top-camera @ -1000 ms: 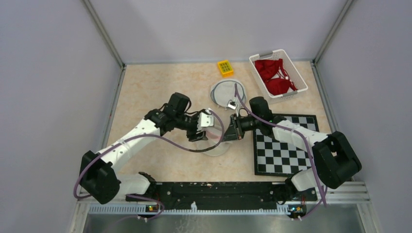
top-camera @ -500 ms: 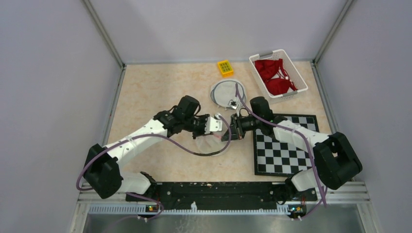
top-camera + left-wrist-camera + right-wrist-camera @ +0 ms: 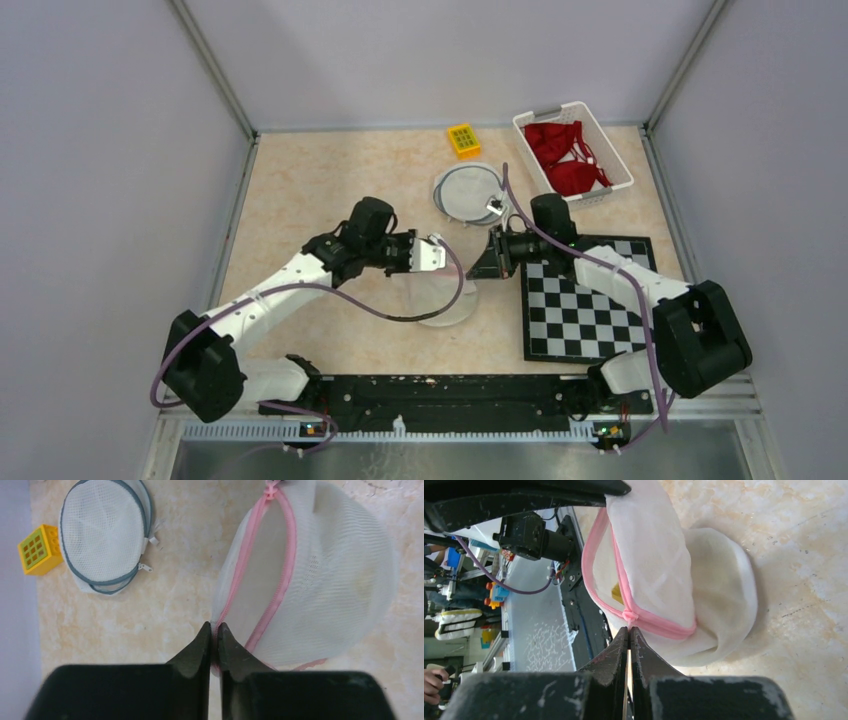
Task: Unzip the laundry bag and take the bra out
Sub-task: Unzip the laundry bag at the center of the board.
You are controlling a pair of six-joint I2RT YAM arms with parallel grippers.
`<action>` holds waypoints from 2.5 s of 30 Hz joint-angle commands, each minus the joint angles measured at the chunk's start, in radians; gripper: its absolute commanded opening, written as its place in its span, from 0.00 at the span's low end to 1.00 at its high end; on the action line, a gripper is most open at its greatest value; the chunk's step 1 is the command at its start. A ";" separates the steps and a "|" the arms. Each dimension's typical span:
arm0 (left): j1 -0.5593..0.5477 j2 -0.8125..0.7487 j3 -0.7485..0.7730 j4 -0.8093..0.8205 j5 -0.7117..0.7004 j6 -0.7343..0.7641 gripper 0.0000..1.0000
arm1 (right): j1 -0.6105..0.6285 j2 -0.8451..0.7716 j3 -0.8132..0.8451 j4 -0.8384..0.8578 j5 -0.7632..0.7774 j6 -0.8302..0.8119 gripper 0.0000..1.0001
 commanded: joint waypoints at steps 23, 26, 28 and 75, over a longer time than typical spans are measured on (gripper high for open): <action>-0.127 0.052 0.145 -0.139 0.109 -0.155 0.51 | 0.073 -0.018 0.018 0.121 -0.092 0.111 0.00; -0.127 0.066 0.136 -0.140 0.059 -0.148 0.30 | 0.068 -0.021 0.022 0.119 -0.089 0.109 0.00; -0.127 0.061 0.134 -0.120 -0.010 -0.164 0.16 | 0.053 -0.020 0.028 0.116 -0.089 0.109 0.00; -0.189 0.050 0.220 -0.126 0.075 -0.276 0.56 | 0.048 -0.026 0.009 0.157 -0.094 0.147 0.00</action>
